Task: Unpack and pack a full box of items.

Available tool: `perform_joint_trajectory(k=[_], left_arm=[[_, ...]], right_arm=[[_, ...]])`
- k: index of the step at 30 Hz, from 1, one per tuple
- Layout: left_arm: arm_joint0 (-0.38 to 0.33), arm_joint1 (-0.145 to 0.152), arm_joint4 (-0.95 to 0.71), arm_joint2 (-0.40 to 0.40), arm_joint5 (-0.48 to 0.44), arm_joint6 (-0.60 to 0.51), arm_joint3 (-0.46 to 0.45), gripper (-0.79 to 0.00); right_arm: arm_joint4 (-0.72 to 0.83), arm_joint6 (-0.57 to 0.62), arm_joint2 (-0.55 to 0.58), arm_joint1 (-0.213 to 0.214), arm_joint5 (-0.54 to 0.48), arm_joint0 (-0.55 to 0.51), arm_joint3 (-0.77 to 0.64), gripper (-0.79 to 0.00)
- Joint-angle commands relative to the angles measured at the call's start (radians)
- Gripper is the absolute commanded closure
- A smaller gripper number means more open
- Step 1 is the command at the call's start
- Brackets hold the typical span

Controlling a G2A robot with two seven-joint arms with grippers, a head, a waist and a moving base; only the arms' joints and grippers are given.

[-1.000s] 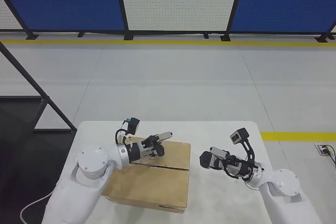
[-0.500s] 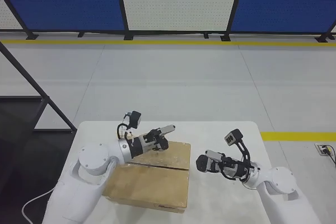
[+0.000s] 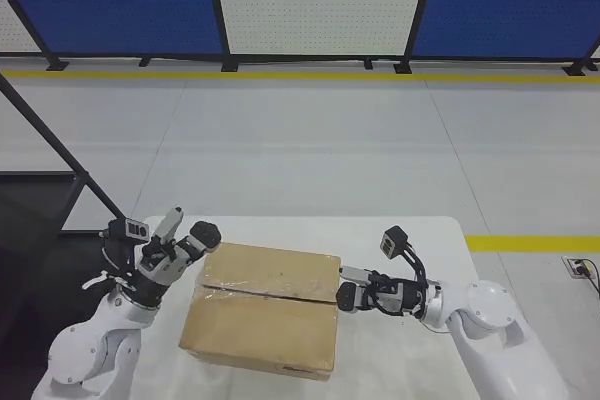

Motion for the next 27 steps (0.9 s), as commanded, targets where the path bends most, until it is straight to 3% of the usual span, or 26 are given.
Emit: perform_joint_trajectory(k=[1, 8, 14, 22, 27], left_arm=[[-0.018, 0.000, 0.005, 0.005, 0.020, -0.009, 0.002, -0.785], [-0.011, -0.002, -0.008, 0.011, 0.028, 0.001, -0.007, -0.785], [-0.008, -0.009, -0.154, -0.027, -0.001, 0.074, 0.038, -0.785], [0.003, -0.011, -0.186, -0.049, -0.026, 0.080, 0.075, -0.785], [-0.003, -0.013, -0.182, -0.040, -0.024, 0.079, 0.085, -0.785]], right_arm=[[0.000, 0.000, 0.000, 0.000, 0.000, 0.000, 0.000, -0.785], [-0.048, -0.042, -0.018, 0.005, 0.125, 0.021, -0.033, -0.785], [-0.096, -0.064, -0.025, 0.014, 0.261, 0.051, -0.037, -0.785], [-0.087, -0.057, -0.061, 0.014, 0.282, 0.070, -0.010, -0.785], [-0.057, -0.066, -0.067, 0.013, 0.244, 0.086, 0.022, -0.785]])
